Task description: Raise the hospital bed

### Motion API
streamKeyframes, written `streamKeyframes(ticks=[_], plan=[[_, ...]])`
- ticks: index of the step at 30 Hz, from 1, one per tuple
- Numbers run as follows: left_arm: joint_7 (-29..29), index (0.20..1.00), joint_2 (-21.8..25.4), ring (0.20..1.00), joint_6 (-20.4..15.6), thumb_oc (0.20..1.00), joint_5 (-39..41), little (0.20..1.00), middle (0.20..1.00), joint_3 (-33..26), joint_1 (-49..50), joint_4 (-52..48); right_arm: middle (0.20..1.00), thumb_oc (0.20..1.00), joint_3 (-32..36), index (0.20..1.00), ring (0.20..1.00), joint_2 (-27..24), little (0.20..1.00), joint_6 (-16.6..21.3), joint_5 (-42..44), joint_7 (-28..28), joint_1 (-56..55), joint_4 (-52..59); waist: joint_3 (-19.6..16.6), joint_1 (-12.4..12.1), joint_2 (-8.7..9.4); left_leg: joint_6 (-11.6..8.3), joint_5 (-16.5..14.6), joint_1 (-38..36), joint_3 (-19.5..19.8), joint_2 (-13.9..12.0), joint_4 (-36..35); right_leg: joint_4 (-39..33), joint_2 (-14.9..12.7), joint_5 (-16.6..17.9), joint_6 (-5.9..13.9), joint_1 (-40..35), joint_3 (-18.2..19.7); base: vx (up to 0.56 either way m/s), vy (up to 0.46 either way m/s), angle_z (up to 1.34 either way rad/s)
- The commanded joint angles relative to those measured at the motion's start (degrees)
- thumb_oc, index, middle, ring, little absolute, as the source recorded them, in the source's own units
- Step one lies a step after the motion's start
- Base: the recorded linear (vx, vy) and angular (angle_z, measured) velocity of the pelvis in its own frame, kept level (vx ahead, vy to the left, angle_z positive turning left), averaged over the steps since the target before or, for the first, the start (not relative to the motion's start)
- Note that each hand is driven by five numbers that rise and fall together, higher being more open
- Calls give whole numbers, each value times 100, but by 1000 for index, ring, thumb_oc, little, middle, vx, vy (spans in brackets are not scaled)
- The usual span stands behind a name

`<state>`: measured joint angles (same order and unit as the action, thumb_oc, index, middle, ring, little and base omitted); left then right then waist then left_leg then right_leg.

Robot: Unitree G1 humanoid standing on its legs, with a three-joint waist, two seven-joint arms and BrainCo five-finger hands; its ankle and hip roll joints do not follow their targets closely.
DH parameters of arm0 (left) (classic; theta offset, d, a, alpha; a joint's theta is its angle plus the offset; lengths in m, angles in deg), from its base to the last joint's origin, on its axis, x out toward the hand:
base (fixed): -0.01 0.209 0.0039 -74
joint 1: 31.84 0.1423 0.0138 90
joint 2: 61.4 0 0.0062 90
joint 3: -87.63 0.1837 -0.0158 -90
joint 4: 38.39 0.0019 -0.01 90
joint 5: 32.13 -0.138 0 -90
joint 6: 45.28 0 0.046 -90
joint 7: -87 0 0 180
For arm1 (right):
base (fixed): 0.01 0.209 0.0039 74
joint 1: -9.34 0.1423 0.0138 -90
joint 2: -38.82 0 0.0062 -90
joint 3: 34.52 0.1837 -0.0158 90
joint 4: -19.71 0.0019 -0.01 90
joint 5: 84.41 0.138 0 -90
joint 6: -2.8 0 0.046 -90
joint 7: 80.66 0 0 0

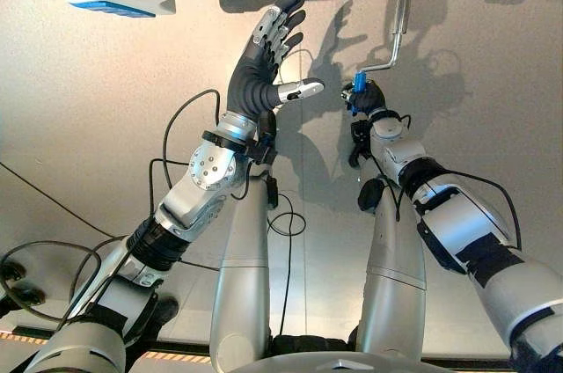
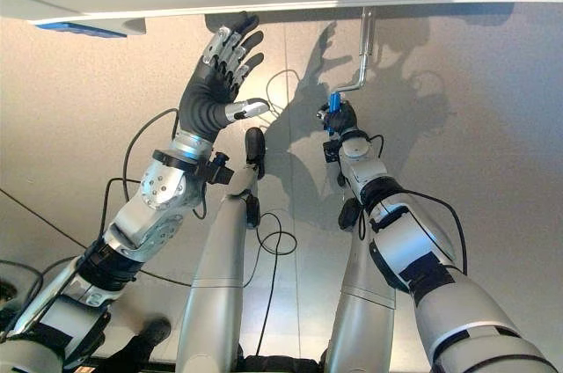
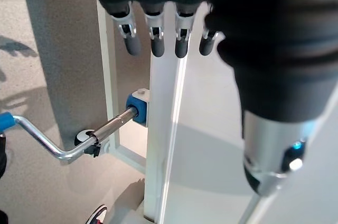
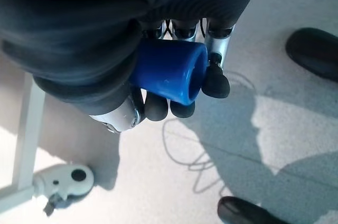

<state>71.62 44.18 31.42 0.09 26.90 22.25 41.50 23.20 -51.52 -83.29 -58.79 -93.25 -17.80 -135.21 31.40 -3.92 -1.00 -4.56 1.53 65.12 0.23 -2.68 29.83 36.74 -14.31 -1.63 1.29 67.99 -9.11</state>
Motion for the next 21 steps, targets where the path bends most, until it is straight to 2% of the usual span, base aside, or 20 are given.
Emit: streamKeyframes(ticks=[1,13,14,15,16,17,18,21], plan=[[-8,1000,27,1000,-277,1000,-104,1000,1000,-95,172,-946,200,200,-225,200,200,116,200,205,-263,-7,227,744,-160,-15,-202,92,-31,181,-106,73,-190,-254,-41,261,652,-179,224,0,0,0],[-4,1000,321,1000,-282,1000,-191,1000,1000,-411,372,-950,200,200,-345,200,200,-360,200,438,-395,269,-250,3564,-160,102,-61,113,-59,157,-134,73,-138,-278,-15,277,651,-193,256,-4,2,0],[-13,1000,392,1000,-277,1000,-227,1000,1000,-480,361,-957,200,200,-235,200,200,-501,200,519,-287,307,-394,3990,-160,126,-55,155,154,280,-163,69,-205,-376,-10,468,601,-78,227,9,9,-5],[-13,1000,405,1000,-281,1000,-234,1000,1000,-490,397,-946,200,200,-209,200,200,-556,200,548,-242,330,-490,4137,-160,138,-46,118,-32,154,-139,70,-150,-298,-2,300,653,-183,263,7,2,-6],[16,1000,448,1000,-281,1000,-225,1000,1000,-501,416,-947,200,200,-128,200,200,-659,200,611,-100,396,-642,4451,-160,154,-40,119,-31,142,-147,65,-146,-295,-4,305,653,-186,271,7,-2,-4],[22,1000,509,1000,-289,1000,-239,1000,1000,-544,402,-946,200,200,-60,200,200,-757,200,681,8,428,-716,4650,-160,173,-39,161,158,266,-177,62,-185,-368,-9,480,603,-79,241,4,-1,-3],[22,1000,500,1000,-287,1000,-235,1000,1000,-525,432,-939,200,200,-63,200,200,-752,200,675,12,430,-759,4651,-160,170,-35,123,-31,141,-152,64,-132,-292,-4,309,654,-188,276,0,0,0],[81,1000,627,1000,-294,1000,-208,1000,1000,-554,505,-907,200,200,116,200,200,-961,200,851,507,616,-1107,5194,-160,208,-28,125,-53,117,-165,64,-102,-260,-3,288,659,-190,286,20,-3,-1]])
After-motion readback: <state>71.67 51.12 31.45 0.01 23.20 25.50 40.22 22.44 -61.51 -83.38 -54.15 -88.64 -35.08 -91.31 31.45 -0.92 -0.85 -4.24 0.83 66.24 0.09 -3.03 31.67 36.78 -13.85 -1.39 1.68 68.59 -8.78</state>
